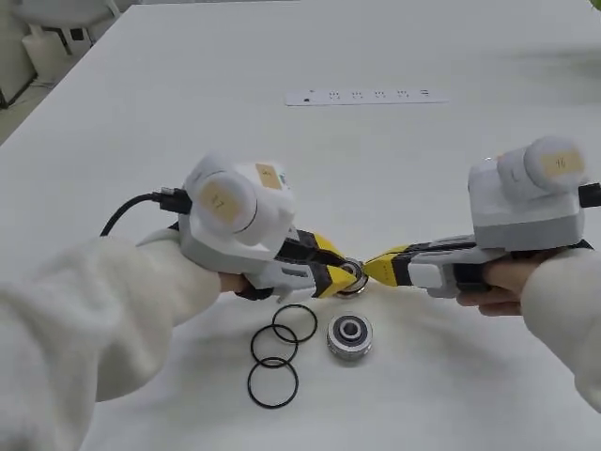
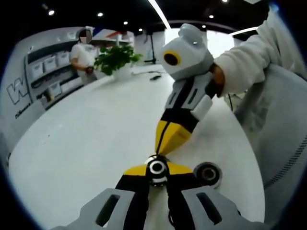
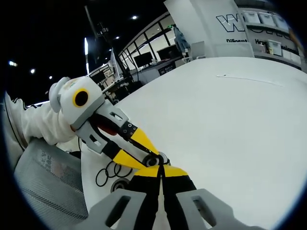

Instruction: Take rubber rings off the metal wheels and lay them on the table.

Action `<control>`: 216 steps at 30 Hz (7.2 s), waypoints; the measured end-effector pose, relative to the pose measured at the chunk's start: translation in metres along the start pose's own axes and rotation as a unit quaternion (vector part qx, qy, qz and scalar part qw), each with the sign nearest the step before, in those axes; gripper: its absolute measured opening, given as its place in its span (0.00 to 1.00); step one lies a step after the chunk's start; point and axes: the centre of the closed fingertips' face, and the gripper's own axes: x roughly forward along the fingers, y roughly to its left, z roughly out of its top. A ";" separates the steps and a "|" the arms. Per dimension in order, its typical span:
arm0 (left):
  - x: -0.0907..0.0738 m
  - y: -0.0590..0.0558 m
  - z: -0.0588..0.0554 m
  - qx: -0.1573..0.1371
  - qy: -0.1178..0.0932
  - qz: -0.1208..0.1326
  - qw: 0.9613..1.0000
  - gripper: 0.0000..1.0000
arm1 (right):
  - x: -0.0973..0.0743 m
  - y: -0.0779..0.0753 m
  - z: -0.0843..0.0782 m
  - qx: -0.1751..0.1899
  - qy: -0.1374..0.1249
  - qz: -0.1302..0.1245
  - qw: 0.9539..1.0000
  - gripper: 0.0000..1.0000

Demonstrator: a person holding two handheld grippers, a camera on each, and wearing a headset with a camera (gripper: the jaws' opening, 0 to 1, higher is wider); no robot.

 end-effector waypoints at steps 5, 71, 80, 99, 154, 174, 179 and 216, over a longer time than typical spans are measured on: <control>0.000 0.000 0.000 0.002 0.000 0.000 1.000 0.14 | 0.000 0.002 0.002 0.000 -0.002 0.005 1.000 0.00; -0.104 0.013 0.054 -0.033 -0.081 0.072 0.993 0.71 | -0.004 0.036 0.031 -0.008 -0.038 0.041 0.998 0.00; -0.132 0.009 0.050 -0.040 -0.087 0.093 0.991 0.80 | -0.001 0.050 0.033 -0.013 -0.036 0.059 0.998 0.00; -0.172 -0.007 0.012 -0.077 -0.072 0.125 0.987 0.93 | 0.011 0.088 0.026 -0.034 -0.010 0.100 0.994 0.00; -0.186 -0.042 -0.050 -0.162 -0.053 0.148 0.974 0.99 | 0.052 0.094 -0.018 -0.093 0.057 0.083 0.991 0.02; -0.191 -0.040 -0.044 -0.157 -0.058 0.155 0.974 1.00 | 0.017 0.061 0.033 -0.064 -0.019 0.042 0.997 0.10; -0.193 -0.039 -0.044 -0.156 -0.058 0.156 0.974 1.00 | 0.005 0.057 0.042 -0.066 -0.034 0.040 0.996 0.17; -0.192 -0.042 -0.033 -0.154 -0.073 0.157 0.973 1.00 | -0.095 0.046 0.036 -0.125 -0.055 0.024 0.990 0.83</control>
